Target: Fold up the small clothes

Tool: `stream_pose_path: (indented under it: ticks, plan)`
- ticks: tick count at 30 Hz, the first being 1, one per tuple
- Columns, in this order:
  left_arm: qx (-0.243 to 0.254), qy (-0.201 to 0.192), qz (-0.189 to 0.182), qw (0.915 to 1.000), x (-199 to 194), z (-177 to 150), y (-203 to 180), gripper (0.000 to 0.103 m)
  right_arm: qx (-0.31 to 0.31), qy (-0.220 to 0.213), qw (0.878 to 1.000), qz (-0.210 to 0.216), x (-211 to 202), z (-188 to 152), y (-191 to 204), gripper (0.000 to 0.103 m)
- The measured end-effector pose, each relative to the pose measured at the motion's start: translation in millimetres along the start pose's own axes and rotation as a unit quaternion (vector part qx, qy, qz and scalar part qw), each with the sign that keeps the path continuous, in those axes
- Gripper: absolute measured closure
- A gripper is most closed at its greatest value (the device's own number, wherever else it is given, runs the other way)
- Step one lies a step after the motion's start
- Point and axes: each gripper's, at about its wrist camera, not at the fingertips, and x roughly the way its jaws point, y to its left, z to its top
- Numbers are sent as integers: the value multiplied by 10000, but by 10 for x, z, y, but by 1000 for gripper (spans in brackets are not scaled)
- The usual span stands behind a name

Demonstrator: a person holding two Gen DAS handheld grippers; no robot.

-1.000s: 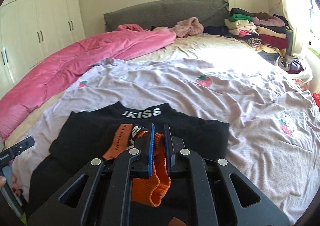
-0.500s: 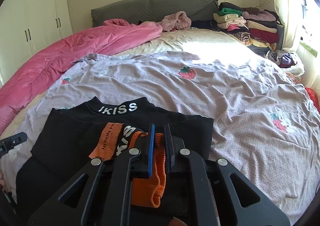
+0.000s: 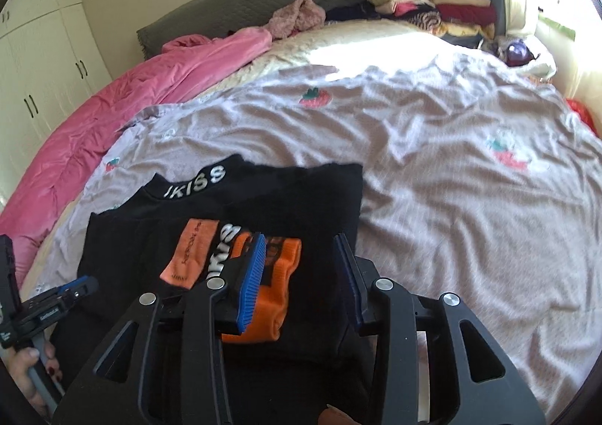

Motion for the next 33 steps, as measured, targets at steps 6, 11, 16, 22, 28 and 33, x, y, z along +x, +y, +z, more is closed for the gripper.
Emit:
stream_pose_path:
  ticks: [6,11,16,22,28,33]
  plan:
    - [-39,-45,-8,10000,-42,-27,55,80,52,538,9985,72,254,-118,90,56]
    - [-4,-89,51,9999,-70,-51,59,80,-85,712,9968,345,327,-204,202,87]
    - [-8,-110,39,9999,-82,-57,58,79,-441,221,9988,4,111,-182,272,96]
    - [-9,-114,21,9999,-93,-63,57,79,-682,456,9957,-429,250,-282,267,96]
    - [-1,-142,-6,9999,-138,-71,54,73,-694,326,9954,-569,175,-284,274,87]
    - [78,-175,27,9998,-176,-98,17,67,-731,-3,9965,-394,-44,-300,350,71]
